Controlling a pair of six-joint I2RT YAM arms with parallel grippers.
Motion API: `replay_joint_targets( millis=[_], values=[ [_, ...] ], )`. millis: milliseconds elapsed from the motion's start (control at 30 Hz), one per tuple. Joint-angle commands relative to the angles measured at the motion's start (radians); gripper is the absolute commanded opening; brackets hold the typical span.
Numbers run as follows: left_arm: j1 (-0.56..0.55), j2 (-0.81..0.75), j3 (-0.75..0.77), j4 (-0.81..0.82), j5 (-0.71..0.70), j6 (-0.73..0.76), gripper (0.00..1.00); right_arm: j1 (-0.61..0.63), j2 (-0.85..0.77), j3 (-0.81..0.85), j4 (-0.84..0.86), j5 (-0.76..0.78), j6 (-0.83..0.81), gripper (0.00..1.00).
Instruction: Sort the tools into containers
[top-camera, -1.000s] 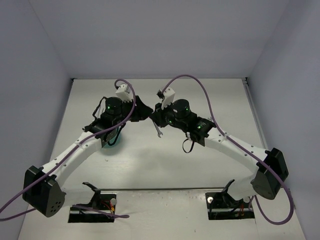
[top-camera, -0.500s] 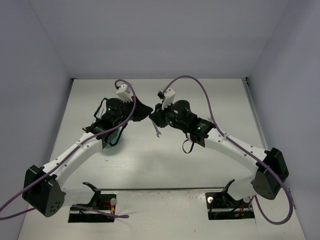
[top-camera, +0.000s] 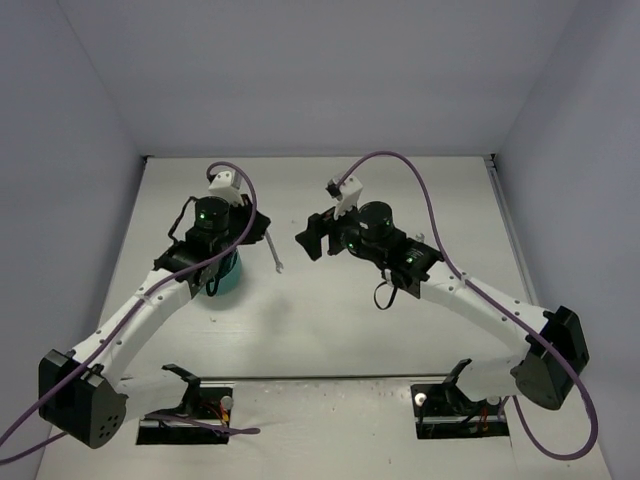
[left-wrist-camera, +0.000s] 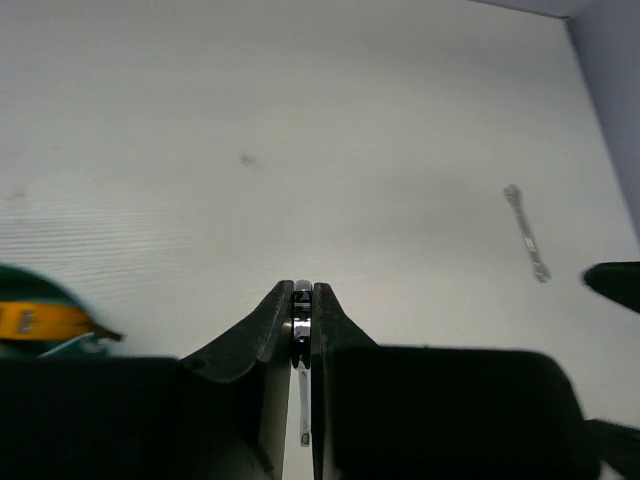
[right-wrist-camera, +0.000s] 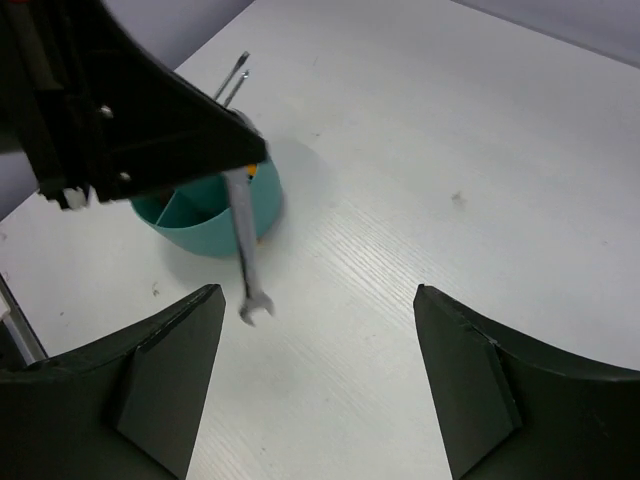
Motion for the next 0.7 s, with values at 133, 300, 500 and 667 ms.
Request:
replay_joint_targets(
  millis=[133,300,500,667],
  values=[
    [0.094,-0.093,0.108,-0.224,-0.241,0.28,0.0,-0.167,-0.135,-0.094,-0.019,0.005,0.004,0.74],
    [0.125,-0.095,0.099,-0.182,-0.246,0.378,0.0,-0.221,-0.173,-0.139,-0.032,0.0,-0.008,0.74],
    [0.14,-0.065,0.067,-0.086,-0.23,0.45,0.0,-0.247,-0.189,-0.161,-0.04,0.004,-0.017,0.74],
    [0.149,-0.027,0.043,-0.038,-0.217,0.492,0.0,-0.27,-0.207,-0.176,-0.051,0.009,-0.023,0.74]
  ],
)
